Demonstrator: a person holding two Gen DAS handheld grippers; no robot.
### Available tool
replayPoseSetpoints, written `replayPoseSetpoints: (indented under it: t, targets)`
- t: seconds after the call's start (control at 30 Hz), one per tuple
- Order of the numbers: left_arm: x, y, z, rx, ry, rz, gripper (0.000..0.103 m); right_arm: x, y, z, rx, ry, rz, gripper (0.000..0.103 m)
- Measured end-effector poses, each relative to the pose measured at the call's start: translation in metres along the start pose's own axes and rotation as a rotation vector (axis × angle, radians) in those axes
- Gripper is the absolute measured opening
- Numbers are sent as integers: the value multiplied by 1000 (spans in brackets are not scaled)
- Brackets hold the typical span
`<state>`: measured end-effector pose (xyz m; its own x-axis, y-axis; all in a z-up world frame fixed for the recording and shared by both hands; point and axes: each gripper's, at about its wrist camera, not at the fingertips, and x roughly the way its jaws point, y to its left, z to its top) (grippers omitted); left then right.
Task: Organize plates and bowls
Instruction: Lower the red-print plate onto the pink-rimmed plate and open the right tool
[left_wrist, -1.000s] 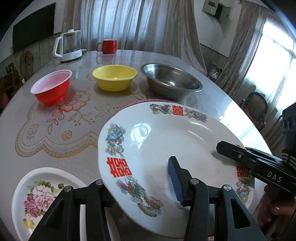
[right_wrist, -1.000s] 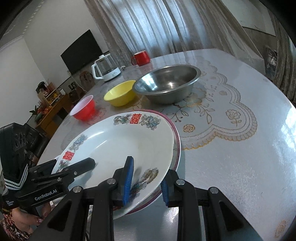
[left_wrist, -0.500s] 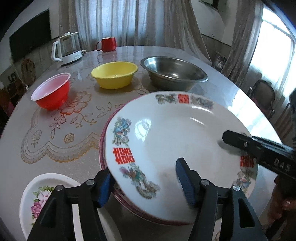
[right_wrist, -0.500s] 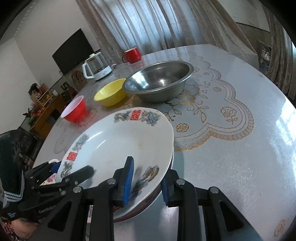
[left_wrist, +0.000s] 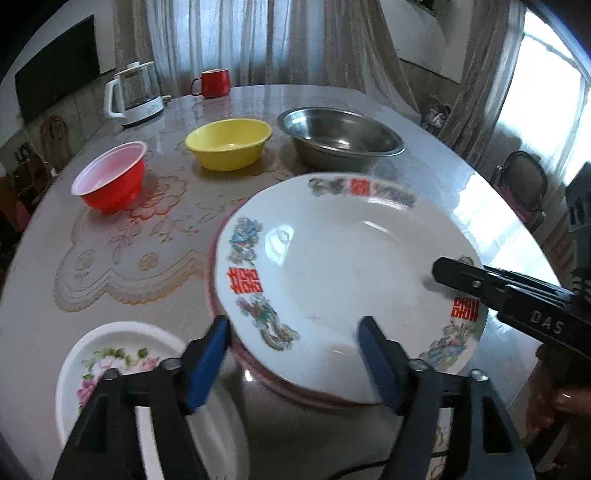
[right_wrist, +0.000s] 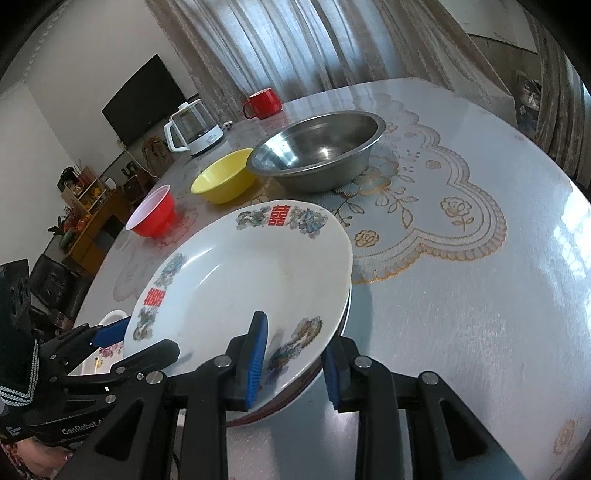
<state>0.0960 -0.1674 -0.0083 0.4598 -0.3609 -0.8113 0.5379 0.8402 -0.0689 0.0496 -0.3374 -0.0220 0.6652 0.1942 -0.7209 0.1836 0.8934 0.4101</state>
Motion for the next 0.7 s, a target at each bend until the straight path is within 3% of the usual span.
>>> replayPoseSetpoints:
  t: [0.3, 0.7]
  targets:
    - [-7, 15, -11, -41, -1, -5, 84, -7, 7, -11, 4, 7, 21, 30]
    - [-38, 43, -21, -126, -94, 8, 86, -16, 16, -24, 6, 9, 41, 30]
